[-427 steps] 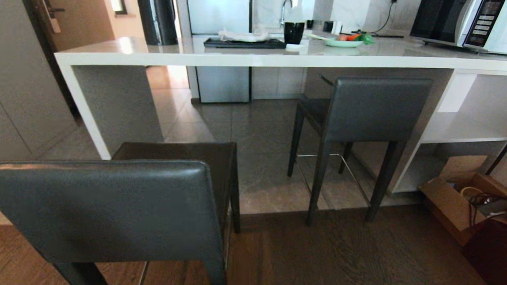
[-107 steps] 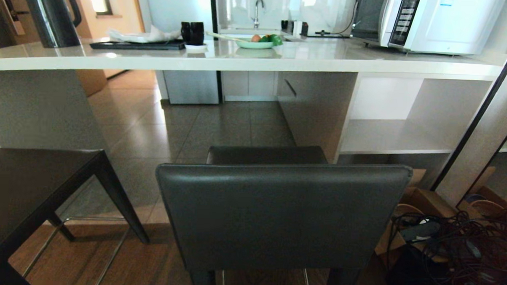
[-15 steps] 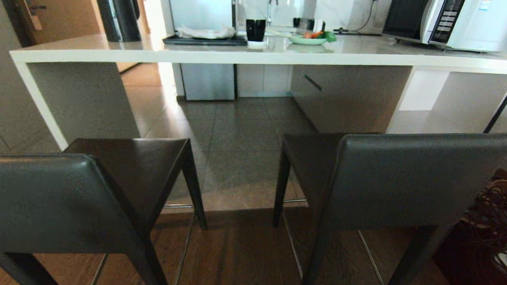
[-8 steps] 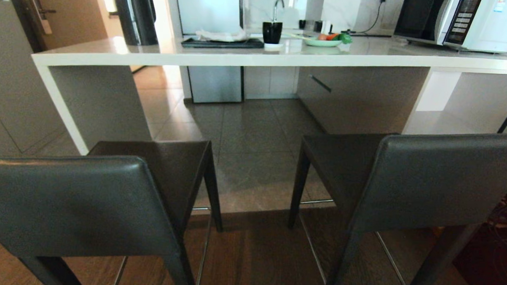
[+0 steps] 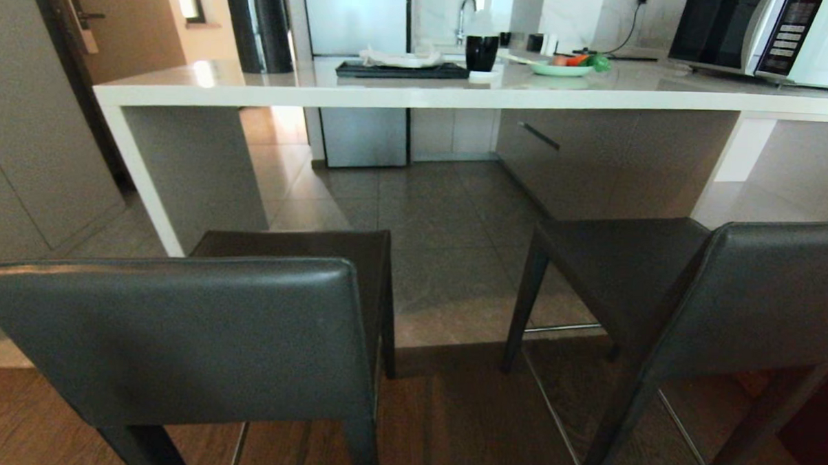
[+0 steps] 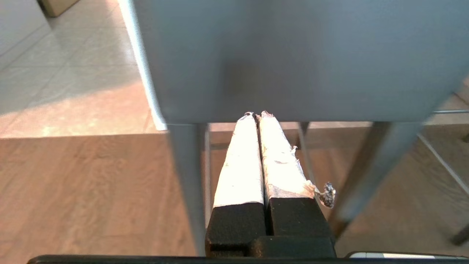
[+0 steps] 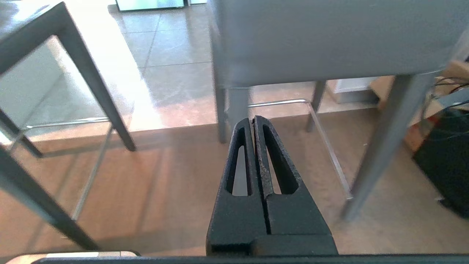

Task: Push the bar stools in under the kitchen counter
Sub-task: Push the gray chair back under the dining table

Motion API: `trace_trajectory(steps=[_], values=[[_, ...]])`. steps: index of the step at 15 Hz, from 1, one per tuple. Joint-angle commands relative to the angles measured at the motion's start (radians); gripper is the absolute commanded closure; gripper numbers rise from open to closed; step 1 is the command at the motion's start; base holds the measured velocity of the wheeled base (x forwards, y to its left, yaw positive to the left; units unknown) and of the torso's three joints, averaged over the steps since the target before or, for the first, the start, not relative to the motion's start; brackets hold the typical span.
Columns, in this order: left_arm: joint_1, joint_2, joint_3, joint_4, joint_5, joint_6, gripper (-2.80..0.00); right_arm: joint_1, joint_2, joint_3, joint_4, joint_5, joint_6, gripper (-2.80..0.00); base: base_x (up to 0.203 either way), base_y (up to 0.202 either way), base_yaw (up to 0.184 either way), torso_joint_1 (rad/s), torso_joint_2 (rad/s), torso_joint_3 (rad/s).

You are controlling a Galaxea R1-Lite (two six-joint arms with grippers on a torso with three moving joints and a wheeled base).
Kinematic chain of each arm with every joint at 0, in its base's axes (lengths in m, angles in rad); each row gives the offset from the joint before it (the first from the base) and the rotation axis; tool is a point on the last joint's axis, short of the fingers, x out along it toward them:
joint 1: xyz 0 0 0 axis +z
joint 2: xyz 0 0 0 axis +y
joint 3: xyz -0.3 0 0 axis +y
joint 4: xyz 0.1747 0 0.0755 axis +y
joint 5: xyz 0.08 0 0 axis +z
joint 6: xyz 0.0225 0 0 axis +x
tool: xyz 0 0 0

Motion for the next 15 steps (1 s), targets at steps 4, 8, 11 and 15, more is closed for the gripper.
trace_trajectory(steps=[4,8,11,15], values=[[0.001,0.000,0.000,0.000,0.001,0.000,0.00,0.001,0.000,0.000,0.000,0.000,0.000,0.00,0.000,0.200,0.000,0.002,0.00,0.004],[0.001,0.000,0.000,0.000,0.001,0.000,0.00,0.001,0.000,0.000,0.000,0.000,-0.001,0.00,0.000,0.201,-0.002,-0.001,0.00,0.003],[0.000,0.000,0.000,0.000,0.001,0.000,0.00,0.001,0.000,0.000,0.000,0.000,-0.001,0.00,0.000,0.195,-0.002,0.003,0.00,0.004],[0.001,0.000,0.000,0.000,0.001,0.000,0.00,0.001,0.000,0.000,0.000,0.000,0.000,0.00,0.000,0.112,-0.002,0.003,0.00,0.002]])
